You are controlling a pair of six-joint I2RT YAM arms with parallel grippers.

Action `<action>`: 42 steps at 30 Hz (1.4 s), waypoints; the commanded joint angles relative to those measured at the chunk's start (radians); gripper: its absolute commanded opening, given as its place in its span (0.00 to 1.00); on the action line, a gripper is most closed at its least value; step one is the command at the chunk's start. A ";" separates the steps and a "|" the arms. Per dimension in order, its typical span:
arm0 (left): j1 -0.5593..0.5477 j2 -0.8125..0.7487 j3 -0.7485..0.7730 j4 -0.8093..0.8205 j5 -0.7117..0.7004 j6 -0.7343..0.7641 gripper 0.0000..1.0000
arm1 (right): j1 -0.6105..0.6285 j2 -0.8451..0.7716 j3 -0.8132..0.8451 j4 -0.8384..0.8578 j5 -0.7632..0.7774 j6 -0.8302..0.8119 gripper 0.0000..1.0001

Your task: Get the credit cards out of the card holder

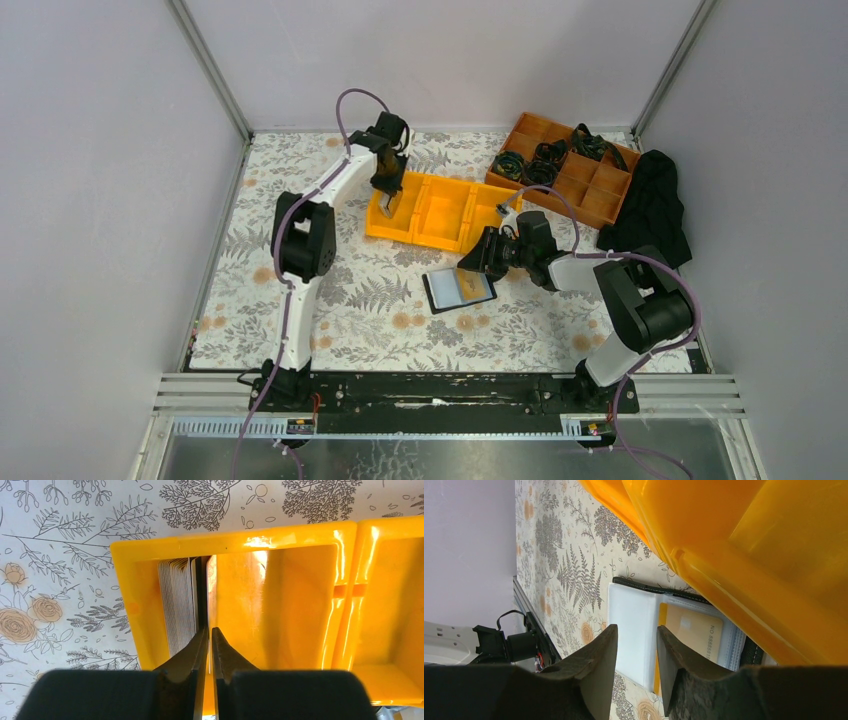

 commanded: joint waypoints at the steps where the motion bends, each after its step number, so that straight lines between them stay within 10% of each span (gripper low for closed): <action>1: 0.003 -0.061 -0.008 0.025 -0.014 -0.009 0.14 | -0.005 0.002 0.019 0.044 -0.026 0.005 0.42; 18: -0.023 -0.221 -0.123 0.110 -0.022 -0.055 0.13 | -0.006 -0.041 0.014 0.048 -0.028 -0.002 0.42; 27: -0.297 -0.534 -0.340 0.221 -0.200 -0.183 0.13 | -0.006 -0.118 -0.001 0.001 -0.003 -0.032 0.42; 29: -0.365 -0.660 -0.494 0.351 -0.235 -0.251 0.18 | -0.005 -0.154 -0.025 0.008 0.025 -0.034 0.42; 32: -0.368 -0.888 -0.870 0.682 -0.135 -0.431 0.65 | -0.006 -0.244 -0.072 -0.009 0.106 -0.066 0.41; 37: -0.349 -1.154 -1.404 1.197 0.118 -0.630 0.69 | -0.003 -0.393 -0.097 -0.217 0.318 -0.188 0.43; 42: -0.357 -1.090 -1.525 1.367 0.256 -0.726 0.63 | -0.003 -0.421 -0.094 -0.350 0.473 -0.229 0.37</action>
